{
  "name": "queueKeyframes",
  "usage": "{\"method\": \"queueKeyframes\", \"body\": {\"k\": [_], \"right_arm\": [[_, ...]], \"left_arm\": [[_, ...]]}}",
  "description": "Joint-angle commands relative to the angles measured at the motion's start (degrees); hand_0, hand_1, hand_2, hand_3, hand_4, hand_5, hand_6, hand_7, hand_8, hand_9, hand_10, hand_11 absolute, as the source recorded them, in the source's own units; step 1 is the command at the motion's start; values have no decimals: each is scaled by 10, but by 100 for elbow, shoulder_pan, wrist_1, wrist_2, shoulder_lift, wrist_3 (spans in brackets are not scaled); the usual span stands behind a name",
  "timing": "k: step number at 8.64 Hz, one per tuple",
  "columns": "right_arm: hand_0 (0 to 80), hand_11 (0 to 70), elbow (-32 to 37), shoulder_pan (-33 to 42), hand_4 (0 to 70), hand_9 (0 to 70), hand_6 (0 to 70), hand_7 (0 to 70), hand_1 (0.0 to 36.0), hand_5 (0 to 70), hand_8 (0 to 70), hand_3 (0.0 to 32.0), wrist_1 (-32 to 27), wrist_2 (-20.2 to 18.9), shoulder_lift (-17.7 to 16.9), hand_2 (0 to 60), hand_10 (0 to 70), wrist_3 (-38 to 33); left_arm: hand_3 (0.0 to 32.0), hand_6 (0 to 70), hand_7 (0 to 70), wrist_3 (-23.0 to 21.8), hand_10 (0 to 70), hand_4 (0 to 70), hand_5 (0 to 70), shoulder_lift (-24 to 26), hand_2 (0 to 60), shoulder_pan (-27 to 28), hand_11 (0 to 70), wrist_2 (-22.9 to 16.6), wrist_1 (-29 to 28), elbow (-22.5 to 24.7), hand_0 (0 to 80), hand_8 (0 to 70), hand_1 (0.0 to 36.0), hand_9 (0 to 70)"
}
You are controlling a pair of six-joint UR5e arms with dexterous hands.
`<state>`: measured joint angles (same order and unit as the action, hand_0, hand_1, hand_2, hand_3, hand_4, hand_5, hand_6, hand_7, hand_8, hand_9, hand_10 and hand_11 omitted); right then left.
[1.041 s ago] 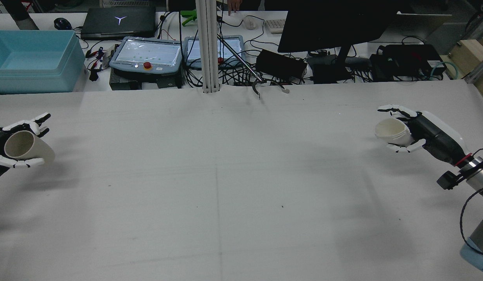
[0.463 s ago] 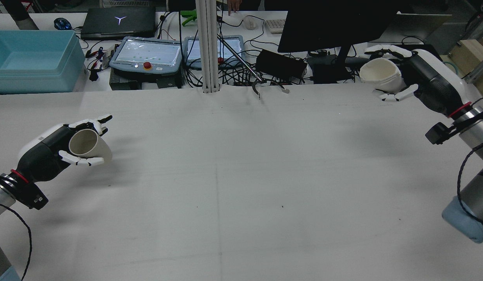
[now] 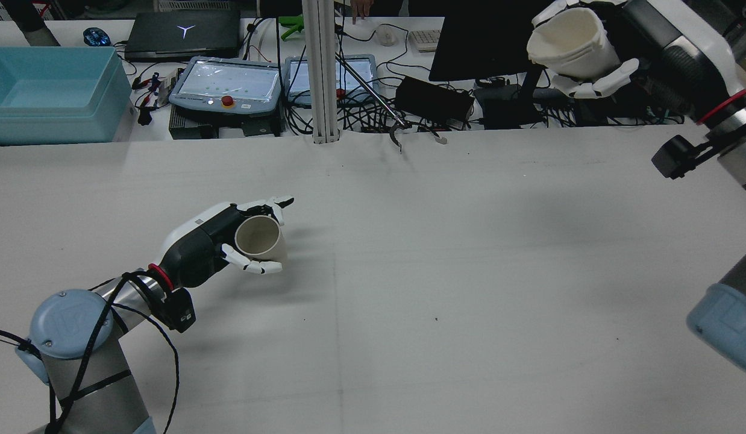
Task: Pour water
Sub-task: 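Bring the white cup over the beige cup and tilt it to pour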
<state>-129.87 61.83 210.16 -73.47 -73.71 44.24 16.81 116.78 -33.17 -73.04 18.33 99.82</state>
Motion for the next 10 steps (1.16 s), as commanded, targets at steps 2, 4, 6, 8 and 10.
{"method": "queueKeyframes", "body": {"k": [2, 4, 6, 8, 10], "right_arm": [[800, 0, -302, -1607, 480, 540, 676, 700, 360, 242, 397, 0, 913, 1067, 647, 600, 0, 1818], [800, 0, -214, -2444, 490, 515, 649, 700, 360, 236, 377, 0, 904, 1858, 691, 600, 0, 2648], [800, 0, 4, -2763, 423, 505, 603, 700, 360, 235, 372, 0, 887, 2091, 787, 600, 0, 3098], [800, 0, -186, -2773, 393, 496, 581, 700, 360, 233, 366, 0, 887, 2108, 753, 600, 0, 3064], [800, 0, -1263, -2169, 331, 475, 544, 700, 360, 233, 353, 0, 869, 2108, 421, 600, 0, 2881]], "left_arm": [[0, 139, 113, 235, 41, 359, 700, 1703, 600, 635, 104, -17, 1038, -304, 800, 26, 360, 8], [0, 142, 115, 235, 39, 352, 700, 2372, 600, 689, 100, -17, 1321, -480, 800, 25, 360, 9], [0, 147, 121, 322, 40, 360, 700, 2647, 600, 733, 101, 9, 1393, -525, 800, 27, 360, 10], [0, 148, 123, 341, 40, 362, 700, 2666, 600, 733, 102, 9, 1402, -516, 800, 27, 360, 10], [0, 145, 121, 271, 43, 356, 700, 2430, 600, 733, 106, 44, 1218, -437, 800, 28, 360, 10]]}}
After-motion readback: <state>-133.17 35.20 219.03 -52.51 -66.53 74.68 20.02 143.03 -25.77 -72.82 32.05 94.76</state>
